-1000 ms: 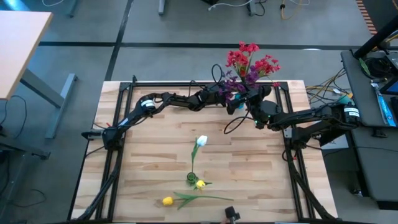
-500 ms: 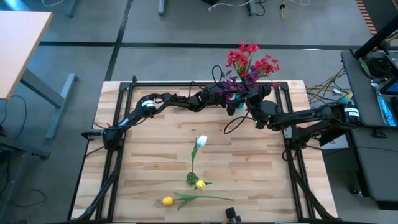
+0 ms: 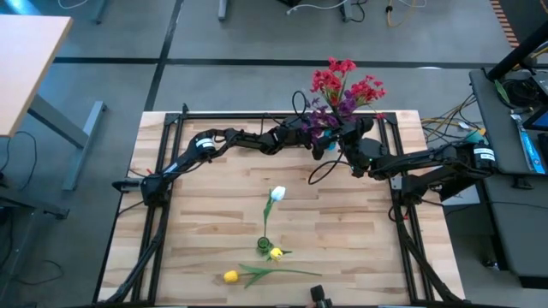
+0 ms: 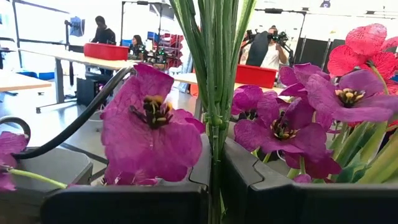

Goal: Sort flowers into vase by color
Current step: Put the red flowers into the blue vase

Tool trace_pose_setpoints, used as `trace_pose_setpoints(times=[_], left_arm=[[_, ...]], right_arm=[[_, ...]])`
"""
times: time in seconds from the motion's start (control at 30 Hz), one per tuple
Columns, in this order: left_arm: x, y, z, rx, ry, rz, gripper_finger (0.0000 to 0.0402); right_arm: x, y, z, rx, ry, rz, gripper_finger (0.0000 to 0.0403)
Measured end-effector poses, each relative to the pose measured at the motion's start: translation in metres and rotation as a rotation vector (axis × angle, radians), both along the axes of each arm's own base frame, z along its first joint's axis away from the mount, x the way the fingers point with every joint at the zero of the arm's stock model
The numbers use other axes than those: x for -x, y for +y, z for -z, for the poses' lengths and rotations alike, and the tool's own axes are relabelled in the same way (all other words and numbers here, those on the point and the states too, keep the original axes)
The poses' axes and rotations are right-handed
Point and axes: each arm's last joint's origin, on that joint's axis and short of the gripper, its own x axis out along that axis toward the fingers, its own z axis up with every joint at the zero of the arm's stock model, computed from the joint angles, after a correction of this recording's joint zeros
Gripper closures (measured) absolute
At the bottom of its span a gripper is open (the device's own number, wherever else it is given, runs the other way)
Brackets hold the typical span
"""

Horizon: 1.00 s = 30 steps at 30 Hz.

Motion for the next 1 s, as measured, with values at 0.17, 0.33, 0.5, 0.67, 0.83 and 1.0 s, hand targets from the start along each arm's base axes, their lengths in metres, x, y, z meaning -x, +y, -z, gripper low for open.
trace_pose_setpoints(times=[0.17, 0.33, 0.5, 0.67, 0.83, 1.0], left_arm=[[0.0, 0.0, -0.0001, -0.001, 0.0, 0.0, 0.0209], [0.0, 0.0, 0.0001, 0.0, 0.002, -0.001, 0.0232], [0.0, 0.0, 0.0004, -0.003, 0.005, 0.0, 0.0254], [0.0, 0.0, 0.0003, -0.003, 0.005, 0.0, 0.027], [0.0, -0.0001, 0.0003, -0.002, 0.006, 0.002, 0.0274], [-0.0002, -0.0006, 0.0004, -0.001, 0.007, 0.009, 0.0247]], right_arm=[[0.0, -0.0001, 0.0, 0.0, 0.0, 0.0, 0.039], [0.0, 0.0, 0.0, 0.002, 0.004, 0.0, 0.039], [0.0, -0.0001, 0.0, 0.005, 0.012, 0.002, 0.039], [0.0001, -0.0002, 0.0, -0.004, -0.011, 0.0, 0.039], [0.0006, -0.0001, -0.001, -0.007, -0.023, -0.001, 0.039], [0.001, -0.0001, -0.0014, -0.005, -0.019, 0.004, 0.039]])
